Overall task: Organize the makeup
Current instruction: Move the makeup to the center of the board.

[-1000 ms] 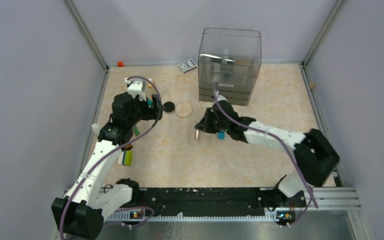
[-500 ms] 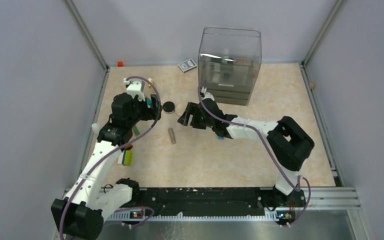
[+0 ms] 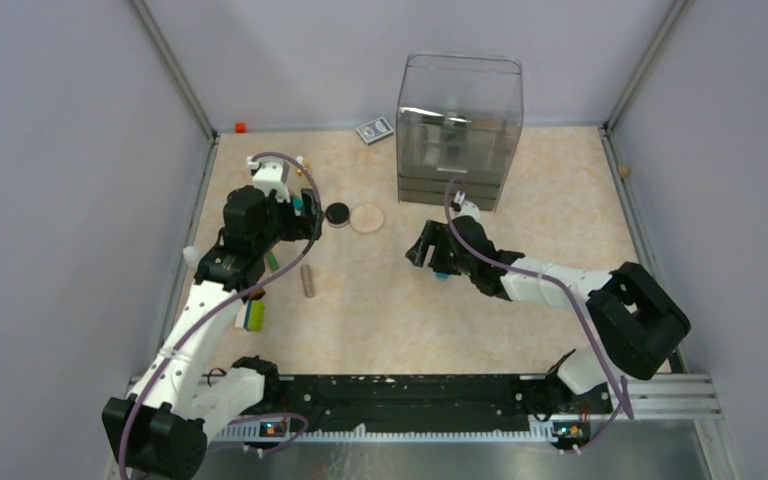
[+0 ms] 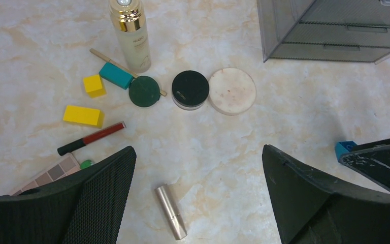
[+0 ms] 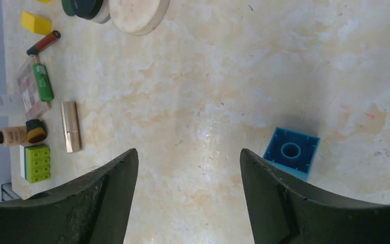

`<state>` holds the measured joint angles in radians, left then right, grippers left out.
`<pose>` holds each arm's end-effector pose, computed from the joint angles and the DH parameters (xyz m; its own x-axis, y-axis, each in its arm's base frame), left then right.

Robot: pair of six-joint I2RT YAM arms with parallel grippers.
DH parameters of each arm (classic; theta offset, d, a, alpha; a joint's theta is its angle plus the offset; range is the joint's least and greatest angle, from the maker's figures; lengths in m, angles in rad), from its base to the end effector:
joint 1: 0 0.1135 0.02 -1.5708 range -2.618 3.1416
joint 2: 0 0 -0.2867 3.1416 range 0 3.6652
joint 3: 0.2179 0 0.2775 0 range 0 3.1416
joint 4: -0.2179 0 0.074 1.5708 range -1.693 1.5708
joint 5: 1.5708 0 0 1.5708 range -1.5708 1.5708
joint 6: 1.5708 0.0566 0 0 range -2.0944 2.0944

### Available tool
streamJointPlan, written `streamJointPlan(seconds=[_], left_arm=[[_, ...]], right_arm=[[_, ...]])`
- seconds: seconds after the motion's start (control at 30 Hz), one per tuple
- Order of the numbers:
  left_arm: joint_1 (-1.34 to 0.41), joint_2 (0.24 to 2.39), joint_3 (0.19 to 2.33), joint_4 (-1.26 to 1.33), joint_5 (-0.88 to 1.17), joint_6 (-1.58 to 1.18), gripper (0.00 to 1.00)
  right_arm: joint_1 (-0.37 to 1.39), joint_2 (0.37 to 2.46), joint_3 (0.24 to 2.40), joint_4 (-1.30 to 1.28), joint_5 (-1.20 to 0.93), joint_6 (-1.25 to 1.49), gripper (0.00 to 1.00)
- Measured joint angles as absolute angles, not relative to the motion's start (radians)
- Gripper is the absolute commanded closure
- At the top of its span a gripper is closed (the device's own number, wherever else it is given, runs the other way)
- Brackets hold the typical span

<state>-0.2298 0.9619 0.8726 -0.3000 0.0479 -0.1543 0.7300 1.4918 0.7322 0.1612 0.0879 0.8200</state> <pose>0.2448 -0.0600 0.3347 -0.4068 -0.0625 -0.9114 0.2107 0.9644 -0.1601 0.2588 0.2249 0.1828 -0.7326 0.3218 -0.5998 -0.1094 0.8141 0.5704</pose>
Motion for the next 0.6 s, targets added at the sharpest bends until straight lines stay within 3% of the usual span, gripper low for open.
streamJointPlan(seconds=[0.6], left_arm=[[-0.231, 0.989, 0.898, -0.542, -0.302, -0.403, 0.01]], right_arm=[[0.73, 1.291, 0.694, 0.052, 0.192, 0.724, 0.27]])
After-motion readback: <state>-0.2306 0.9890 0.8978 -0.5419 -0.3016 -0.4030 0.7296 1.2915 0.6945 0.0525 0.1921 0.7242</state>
